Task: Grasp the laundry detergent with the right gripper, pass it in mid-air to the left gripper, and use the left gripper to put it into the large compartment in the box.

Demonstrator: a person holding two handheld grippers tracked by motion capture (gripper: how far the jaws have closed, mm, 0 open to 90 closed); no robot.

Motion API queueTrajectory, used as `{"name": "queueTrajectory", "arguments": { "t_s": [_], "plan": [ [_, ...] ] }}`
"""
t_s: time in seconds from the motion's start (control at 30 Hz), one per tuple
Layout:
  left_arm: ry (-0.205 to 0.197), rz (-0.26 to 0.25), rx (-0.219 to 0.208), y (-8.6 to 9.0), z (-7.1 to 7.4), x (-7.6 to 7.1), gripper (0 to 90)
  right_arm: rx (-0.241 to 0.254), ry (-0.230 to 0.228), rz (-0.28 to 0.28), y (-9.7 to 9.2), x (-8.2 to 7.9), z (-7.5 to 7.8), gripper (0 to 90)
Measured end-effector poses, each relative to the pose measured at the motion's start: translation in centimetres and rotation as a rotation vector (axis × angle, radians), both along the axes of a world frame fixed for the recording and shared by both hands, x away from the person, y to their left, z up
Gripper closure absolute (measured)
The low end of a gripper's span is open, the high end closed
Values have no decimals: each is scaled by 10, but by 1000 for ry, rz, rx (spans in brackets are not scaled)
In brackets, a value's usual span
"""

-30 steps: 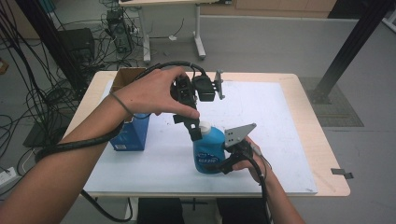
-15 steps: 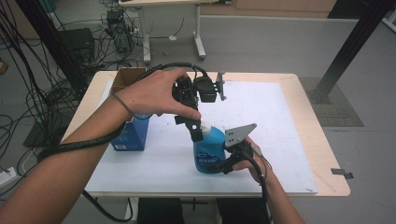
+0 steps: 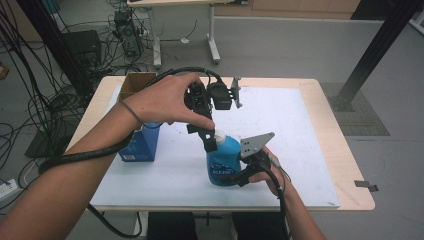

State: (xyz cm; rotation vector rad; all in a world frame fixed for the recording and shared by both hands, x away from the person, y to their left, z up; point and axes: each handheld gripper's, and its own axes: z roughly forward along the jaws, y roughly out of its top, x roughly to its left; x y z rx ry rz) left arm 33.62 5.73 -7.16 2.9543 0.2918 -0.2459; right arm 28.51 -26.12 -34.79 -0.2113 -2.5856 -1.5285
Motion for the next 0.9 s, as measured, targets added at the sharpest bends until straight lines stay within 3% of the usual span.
{"name": "queueTrajectory", "arguments": {
  "t_s": [0.43, 0.9],
  "plan": [
    [-17, 10, -23, 5, -3, -2, 67, 1, -2, 1, 0, -1, 1, 405],
    [-8, -14, -9, -3, -9, -3, 62, 8, -22, 20, 6, 2, 12, 405]
  ]
}}
